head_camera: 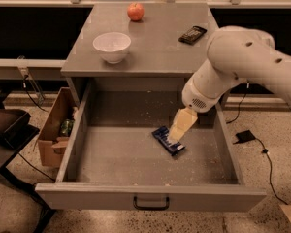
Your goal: Pick rxbar blueberry from top drawer and place on counter
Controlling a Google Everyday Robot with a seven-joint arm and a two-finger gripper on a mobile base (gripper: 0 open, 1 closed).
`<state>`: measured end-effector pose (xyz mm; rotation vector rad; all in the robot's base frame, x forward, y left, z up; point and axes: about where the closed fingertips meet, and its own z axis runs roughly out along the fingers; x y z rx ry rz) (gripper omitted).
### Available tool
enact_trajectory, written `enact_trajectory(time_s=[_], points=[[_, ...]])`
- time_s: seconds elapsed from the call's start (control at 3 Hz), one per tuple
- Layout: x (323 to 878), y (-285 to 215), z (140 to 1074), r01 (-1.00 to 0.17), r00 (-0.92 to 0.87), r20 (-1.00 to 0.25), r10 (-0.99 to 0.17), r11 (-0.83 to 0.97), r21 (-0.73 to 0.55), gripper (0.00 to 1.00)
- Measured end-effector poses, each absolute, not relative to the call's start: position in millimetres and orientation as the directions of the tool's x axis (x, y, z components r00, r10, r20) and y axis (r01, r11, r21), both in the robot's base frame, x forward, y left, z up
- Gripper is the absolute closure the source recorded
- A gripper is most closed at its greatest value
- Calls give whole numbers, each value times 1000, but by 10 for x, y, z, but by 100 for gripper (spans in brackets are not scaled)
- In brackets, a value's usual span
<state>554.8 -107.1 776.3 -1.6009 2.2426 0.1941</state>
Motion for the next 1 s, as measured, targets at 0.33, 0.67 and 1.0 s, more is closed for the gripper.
enact_trajectory(time_s=[0.33,0.67,1.0], points=[[5565,-900,7183,-910,-389,-376,-841,414,16,0],[5739,-839,6576,-861,-500,-378,-779,495,119,0],[5741,-842,6573,-860,-501,-378,-779,496,118,0]])
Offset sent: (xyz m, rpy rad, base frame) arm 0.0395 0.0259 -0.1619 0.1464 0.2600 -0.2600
